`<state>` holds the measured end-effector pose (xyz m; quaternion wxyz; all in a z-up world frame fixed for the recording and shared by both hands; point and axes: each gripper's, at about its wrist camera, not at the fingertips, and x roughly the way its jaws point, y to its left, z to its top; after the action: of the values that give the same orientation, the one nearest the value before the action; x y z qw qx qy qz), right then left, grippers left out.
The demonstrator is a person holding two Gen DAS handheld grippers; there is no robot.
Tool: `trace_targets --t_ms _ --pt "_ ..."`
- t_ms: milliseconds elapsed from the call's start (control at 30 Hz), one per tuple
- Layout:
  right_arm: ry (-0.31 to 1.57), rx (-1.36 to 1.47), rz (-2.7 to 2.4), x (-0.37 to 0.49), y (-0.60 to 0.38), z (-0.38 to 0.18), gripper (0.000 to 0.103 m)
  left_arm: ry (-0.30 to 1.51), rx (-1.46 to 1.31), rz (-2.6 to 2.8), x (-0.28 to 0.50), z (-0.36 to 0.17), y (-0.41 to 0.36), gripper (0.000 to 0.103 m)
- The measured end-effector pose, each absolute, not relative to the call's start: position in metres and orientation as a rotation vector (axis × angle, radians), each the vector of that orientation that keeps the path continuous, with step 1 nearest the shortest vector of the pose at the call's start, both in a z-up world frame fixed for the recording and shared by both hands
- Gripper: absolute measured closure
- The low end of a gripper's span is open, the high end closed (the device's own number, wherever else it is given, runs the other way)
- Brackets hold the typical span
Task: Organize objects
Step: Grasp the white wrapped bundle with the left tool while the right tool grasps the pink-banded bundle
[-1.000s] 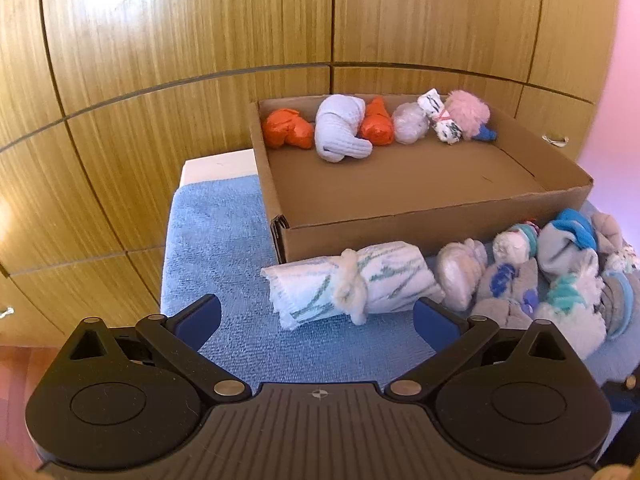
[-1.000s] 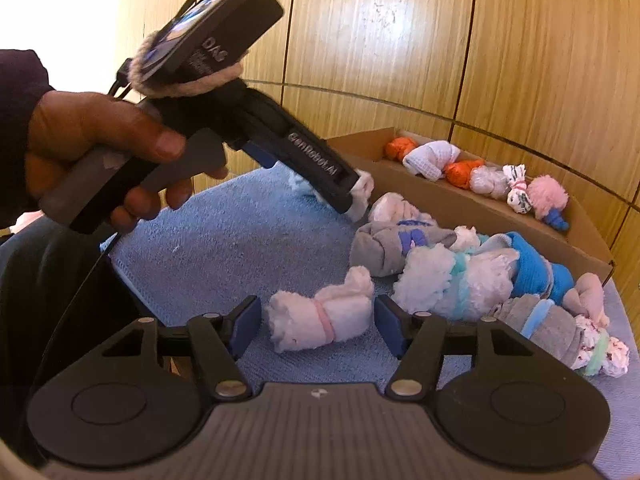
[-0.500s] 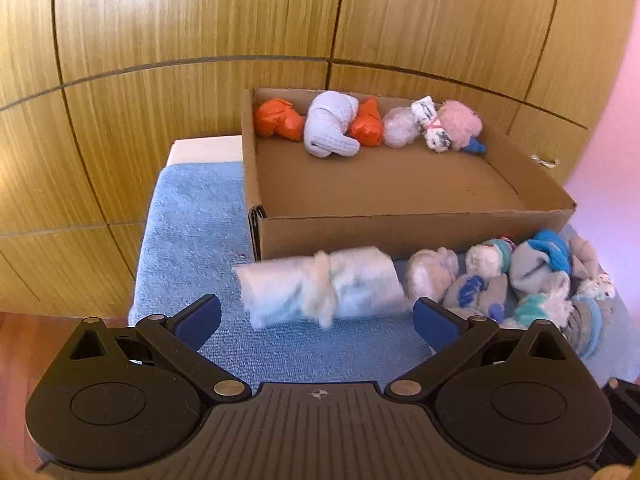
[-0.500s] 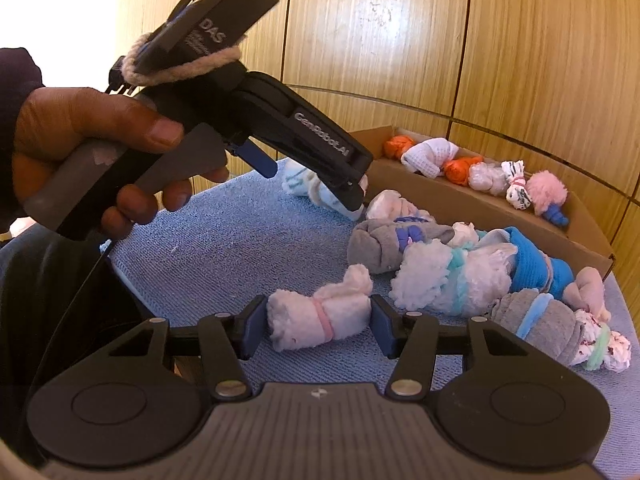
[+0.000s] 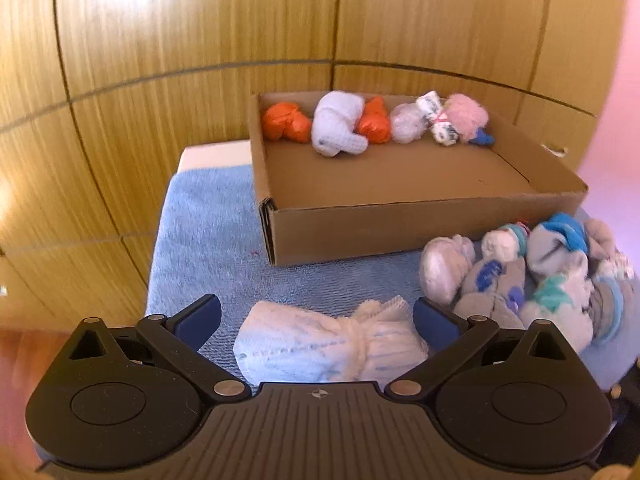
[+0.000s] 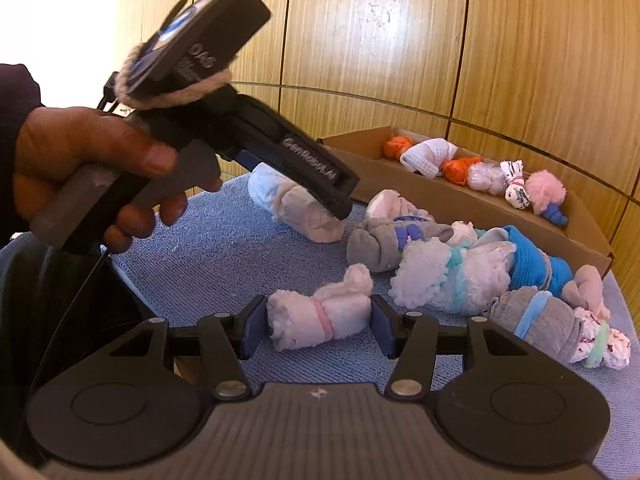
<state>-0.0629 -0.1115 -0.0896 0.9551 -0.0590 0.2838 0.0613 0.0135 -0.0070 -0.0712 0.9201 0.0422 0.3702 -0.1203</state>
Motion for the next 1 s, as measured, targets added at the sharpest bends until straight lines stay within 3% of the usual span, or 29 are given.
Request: trace_targets --t_ms 600,767,800,867,1000 --pt "0.572 -0.127 0.121 -0.063 -0.111 -0.089 0.052 0.719 0.132 -0.354 0.001 -0.073 0.000 0.000" --pt "0.572 -0.114 0.121 -0.064 -0.113 -0.088 0.057 0.716 0.132 -0.356 -0.004 -0.079 0.002 0.001" --pt "0.570 -0.112 0.120 -0.064 -0.114 -0.088 0.057 0.715 0.134 -0.359 -0.005 -0.081 0.001 0.002" --pt "0.570 -0.108 0.118 -0.065 -0.114 -0.086 0.058 0.730 0.129 -0.395 -0.004 -0.084 0.001 0.015" --pt "0.559 -0.099 0.115 -0.067 -0.116 -0.082 0.058 0.747 0.111 -0.422 -0.004 -0.086 0.003 0.018"
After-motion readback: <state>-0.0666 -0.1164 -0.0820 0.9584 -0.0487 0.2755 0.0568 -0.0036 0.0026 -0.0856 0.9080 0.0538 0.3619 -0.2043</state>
